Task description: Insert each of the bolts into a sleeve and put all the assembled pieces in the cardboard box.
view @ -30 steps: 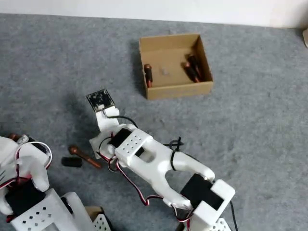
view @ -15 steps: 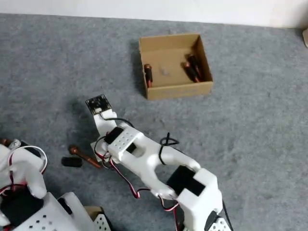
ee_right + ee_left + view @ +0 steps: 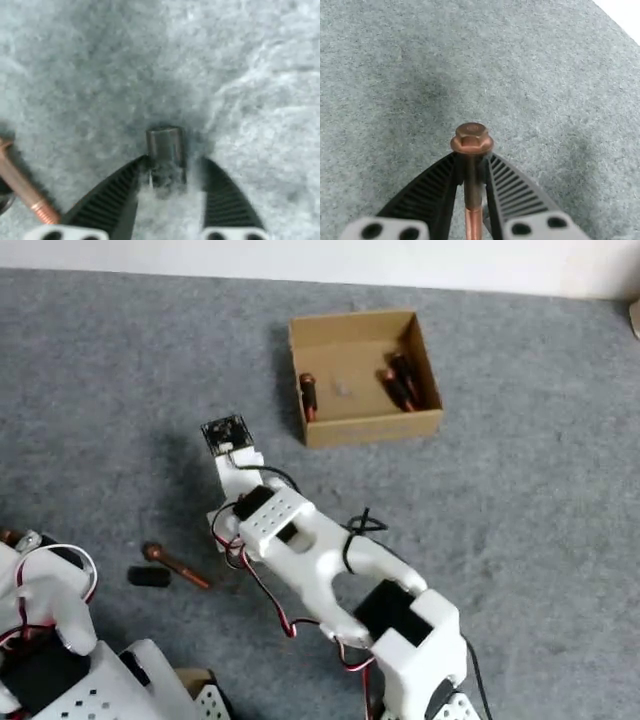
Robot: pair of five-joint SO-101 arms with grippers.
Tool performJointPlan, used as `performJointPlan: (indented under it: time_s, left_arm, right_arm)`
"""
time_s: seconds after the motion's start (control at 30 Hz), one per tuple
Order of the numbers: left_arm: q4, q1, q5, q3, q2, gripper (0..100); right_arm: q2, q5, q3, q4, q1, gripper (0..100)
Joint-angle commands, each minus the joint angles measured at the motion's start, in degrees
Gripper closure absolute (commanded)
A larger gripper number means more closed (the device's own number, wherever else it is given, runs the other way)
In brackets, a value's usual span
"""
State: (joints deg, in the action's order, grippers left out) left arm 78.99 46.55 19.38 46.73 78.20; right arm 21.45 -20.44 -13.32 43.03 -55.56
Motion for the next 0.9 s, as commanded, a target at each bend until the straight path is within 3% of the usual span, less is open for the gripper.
performJointPlan:
  time_s: [0.0, 0.2, 0.37, 0.47, 0.67, 0.87]
  left_arm:
    - [-0.1, 0.3, -0.4, -2.8, 0.7, 100]
    - [-0.3, 0.0, -0.4, -2.0, 0.7, 100]
    - [-1.0, -1.5, -0.3, -3.9, 0.7, 100]
    - [-1.1, -8.5, -0.2, -5.7, 0.7, 100]
    - [-1.8, -29.7, -0.2, -9.5, 0.7, 100]
    - [-15.4, -36.6, 0.0, -9.9, 0.7, 100]
  right_arm:
    - [0.4, -0.2, 0.8, -0.3, -1.5, 99.5]
    - [-6.5, 0.4, 0.0, 0.5, -1.0, 99.5]
    - [-21.2, 8.2, -6.9, 1.7, 0.0, 99.5]
    - [-32.0, 13.2, -11.9, 1.7, 1.9, 99.5]
    - [-54.9, 20.9, -23.5, 1.5, 7.2, 99.5]
    - [-82.7, 25.7, -41.7, -4.3, 7.3, 99.5]
